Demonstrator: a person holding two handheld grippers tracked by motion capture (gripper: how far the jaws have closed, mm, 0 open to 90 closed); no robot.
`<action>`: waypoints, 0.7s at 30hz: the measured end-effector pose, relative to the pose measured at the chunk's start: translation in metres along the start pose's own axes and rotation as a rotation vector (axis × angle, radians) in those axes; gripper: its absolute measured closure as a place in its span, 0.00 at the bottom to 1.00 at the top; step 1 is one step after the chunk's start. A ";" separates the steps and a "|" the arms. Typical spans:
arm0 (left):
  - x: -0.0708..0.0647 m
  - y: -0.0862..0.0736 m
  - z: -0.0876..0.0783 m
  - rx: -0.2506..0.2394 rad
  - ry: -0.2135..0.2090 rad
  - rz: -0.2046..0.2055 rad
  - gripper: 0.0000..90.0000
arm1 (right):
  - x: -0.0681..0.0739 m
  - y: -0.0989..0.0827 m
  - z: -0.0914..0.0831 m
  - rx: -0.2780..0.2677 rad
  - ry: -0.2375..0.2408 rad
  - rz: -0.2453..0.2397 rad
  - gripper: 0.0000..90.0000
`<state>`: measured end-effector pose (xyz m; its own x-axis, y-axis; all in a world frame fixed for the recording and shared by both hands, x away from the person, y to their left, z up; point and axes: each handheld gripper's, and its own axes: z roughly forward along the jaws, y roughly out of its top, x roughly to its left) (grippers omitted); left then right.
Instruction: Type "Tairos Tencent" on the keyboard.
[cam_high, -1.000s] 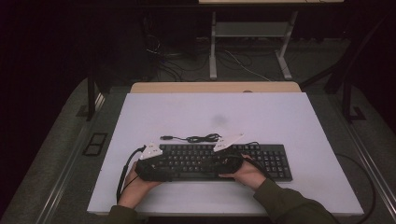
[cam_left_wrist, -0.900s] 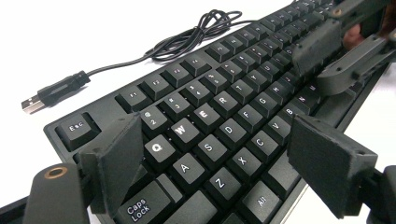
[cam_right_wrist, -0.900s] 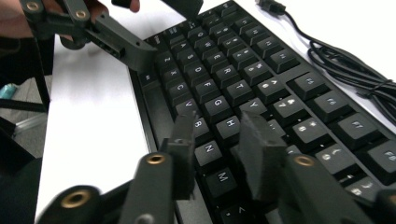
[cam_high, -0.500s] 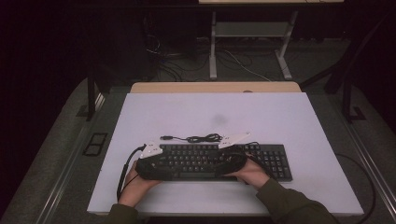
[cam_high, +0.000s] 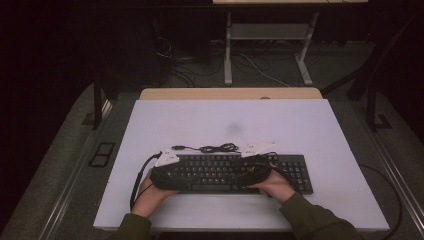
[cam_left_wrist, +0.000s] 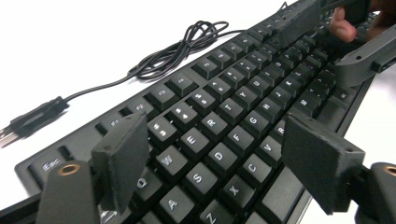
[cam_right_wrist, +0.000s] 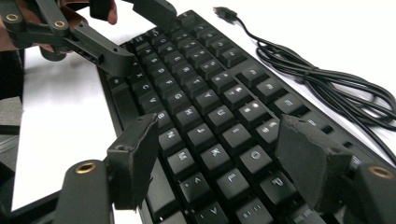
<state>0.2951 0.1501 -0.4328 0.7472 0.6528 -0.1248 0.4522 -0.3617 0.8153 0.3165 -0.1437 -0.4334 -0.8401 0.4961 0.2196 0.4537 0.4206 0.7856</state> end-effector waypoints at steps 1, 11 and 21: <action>0.000 0.001 0.001 -0.002 -0.004 0.001 0.27 | 0.000 -0.001 -0.001 -0.002 -0.006 0.003 0.33; -0.002 0.012 0.008 -0.011 -0.027 0.036 0.50 | -0.006 -0.008 -0.014 -0.014 -0.049 0.033 0.30; -0.001 0.020 0.018 0.016 -0.070 0.048 0.79 | -0.010 -0.015 -0.025 -0.027 -0.092 0.059 0.30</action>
<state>0.3114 0.1304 -0.4266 0.7999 0.5869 -0.1256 0.4225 -0.4019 0.8124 0.3103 -0.1741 -0.4332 -0.7809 0.5873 0.2127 0.4921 0.3686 0.7887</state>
